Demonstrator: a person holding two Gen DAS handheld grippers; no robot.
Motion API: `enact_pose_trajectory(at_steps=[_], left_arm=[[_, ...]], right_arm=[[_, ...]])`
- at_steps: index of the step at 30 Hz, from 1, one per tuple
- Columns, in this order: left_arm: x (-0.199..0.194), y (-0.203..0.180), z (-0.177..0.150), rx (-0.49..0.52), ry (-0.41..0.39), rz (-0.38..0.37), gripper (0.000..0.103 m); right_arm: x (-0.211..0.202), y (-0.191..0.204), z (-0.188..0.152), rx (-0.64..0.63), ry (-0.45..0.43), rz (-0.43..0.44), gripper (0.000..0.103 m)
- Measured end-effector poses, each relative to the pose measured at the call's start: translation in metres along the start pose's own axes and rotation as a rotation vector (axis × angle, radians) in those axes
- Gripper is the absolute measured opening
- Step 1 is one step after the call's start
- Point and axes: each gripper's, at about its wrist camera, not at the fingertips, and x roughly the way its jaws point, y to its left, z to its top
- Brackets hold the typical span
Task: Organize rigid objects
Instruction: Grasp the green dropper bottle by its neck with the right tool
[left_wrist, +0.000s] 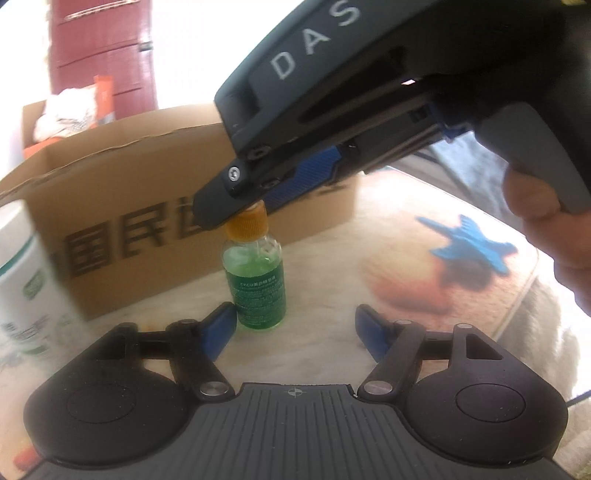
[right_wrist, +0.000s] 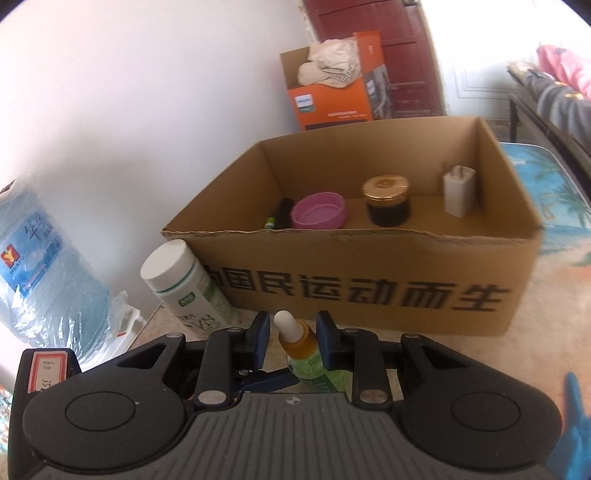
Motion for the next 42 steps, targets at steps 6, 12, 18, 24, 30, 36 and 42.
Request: enact_pose_trajectory(at_steps=[6, 12, 18, 24, 30, 36, 42], left_arm=[[-0.006, -0.002, 0.002, -0.003, 0.003, 0.050, 0.069], [0.010, 0.010, 0.012, -0.030, 0.051, 0.089, 0.064], [0.019, 0.013, 0.018, -0.043, 0.065, 0.059, 0.059], [0.024, 0.009, 0.022, -0.072, 0.065, 0.074, 0.037], [0.025, 0.010, 0.027, -0.087, 0.089, 0.082, 0.032], [0.030, 0.012, 0.030, -0.095, 0.101, 0.083, 0.033], [0.031, 0.013, 0.031, -0.103, 0.102, 0.077, 0.034]], right_arm=[[-0.009, -0.012, -0.001, 0.027, -0.018, 0.005, 0.030], [-0.008, -0.009, -0.001, 0.002, -0.023, 0.003, 0.030], [-0.004, -0.015, -0.003, 0.021, -0.010, 0.005, 0.031], [-0.003, -0.020, -0.003, 0.052, -0.016, 0.031, 0.030], [-0.009, -0.020, -0.005, 0.063, -0.014, 0.041, 0.029], [-0.005, -0.016, -0.008, 0.033, 0.006, 0.010, 0.030], [-0.002, -0.019, -0.007, 0.045, 0.006, 0.017, 0.031]])
